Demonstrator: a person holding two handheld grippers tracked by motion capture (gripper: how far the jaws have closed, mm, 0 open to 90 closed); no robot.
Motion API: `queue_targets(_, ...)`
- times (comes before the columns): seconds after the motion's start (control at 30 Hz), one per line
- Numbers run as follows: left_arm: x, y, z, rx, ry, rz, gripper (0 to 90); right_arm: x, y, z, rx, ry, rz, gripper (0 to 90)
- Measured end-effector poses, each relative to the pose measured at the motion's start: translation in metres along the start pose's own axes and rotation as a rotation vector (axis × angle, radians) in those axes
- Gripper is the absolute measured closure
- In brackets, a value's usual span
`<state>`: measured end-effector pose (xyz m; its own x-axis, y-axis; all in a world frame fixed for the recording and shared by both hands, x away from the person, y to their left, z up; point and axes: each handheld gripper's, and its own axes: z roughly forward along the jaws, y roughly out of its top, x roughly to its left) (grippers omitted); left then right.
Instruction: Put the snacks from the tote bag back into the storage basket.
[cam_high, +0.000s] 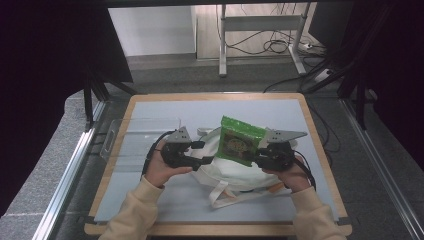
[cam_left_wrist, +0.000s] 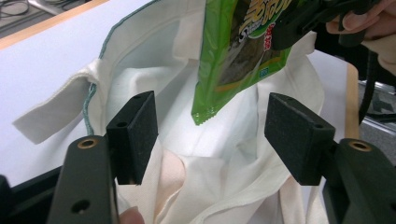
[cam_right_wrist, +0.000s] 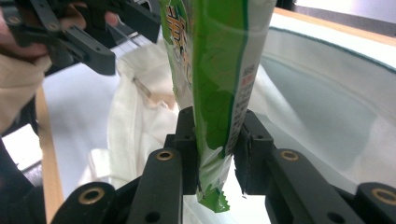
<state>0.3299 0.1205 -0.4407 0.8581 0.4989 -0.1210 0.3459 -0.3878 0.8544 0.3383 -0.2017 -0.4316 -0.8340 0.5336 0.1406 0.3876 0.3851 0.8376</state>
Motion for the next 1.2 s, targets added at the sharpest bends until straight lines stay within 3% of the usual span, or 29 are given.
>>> queue_targets(0.3, -0.001, 0.000, -0.003, 0.004, 0.022, 0.012, 34.1, -0.006, -0.003, 0.001, 0.085, -0.032, -0.015, 72.9)
queue_targets(0.83, -0.004, 0.012, -0.010, 0.004, 0.036, 0.044, 33.9, -0.010, -0.002, 0.006, 0.154, -0.036, -0.050, 72.9)
queue_targets(1.2, 0.000, 0.034, -0.012, 0.019, 0.037, 0.081, 33.9, -0.009, 0.011, 0.014, 0.306, -0.051, -0.130, 72.9)
